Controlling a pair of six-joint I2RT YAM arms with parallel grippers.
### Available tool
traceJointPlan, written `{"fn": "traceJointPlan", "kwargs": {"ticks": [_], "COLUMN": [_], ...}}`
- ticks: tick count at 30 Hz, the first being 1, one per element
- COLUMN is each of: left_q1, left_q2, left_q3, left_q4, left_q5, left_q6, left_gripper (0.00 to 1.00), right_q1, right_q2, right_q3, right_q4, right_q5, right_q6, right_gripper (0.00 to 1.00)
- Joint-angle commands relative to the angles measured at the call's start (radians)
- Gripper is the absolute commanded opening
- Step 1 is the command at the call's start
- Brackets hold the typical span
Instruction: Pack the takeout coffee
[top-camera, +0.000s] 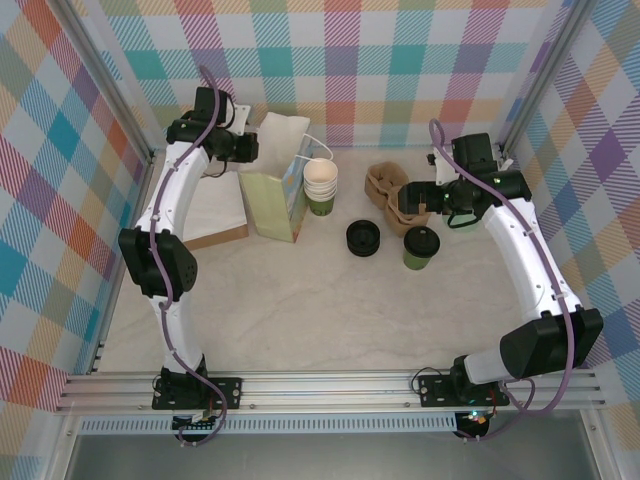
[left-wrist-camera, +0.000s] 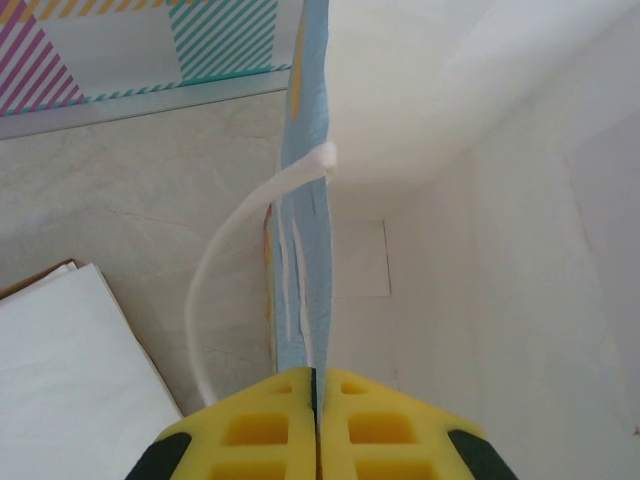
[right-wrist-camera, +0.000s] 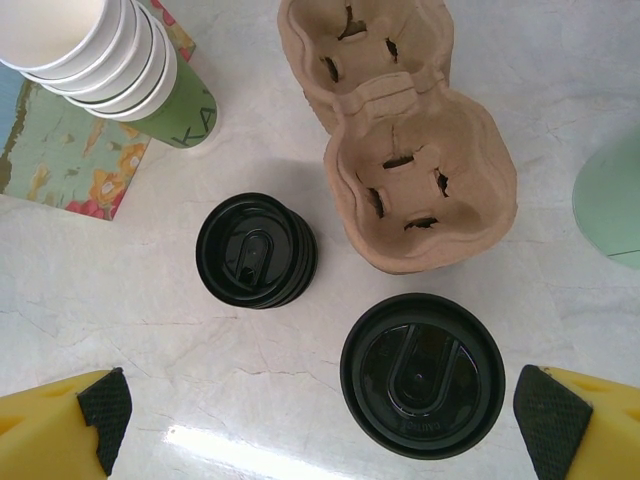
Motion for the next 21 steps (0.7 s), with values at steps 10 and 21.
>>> {"fn": "traceJointPlan", "kwargs": {"ticks": [10,21], "left_q1": [0.01,0.008], "left_q2": [-0.254,-0.537], "left_q3": [-0.211,-0.497], "left_q4": [0.029,0.088], "left_q5": [-0.069,-0.037], "left_q6": [-0.101,-0.228], "left_gripper": [0.0,0.0], "right_q1": [-0.002,-0.002], "right_q2": [-0.009,-0.005], "right_q3": [-0.023,-0.019], "right_q4": [0.021,0.025], "right_q5": [-0.002,0.024], "right_q6": [0.013,0.032], "right_gripper": [1.0,1.0]}}
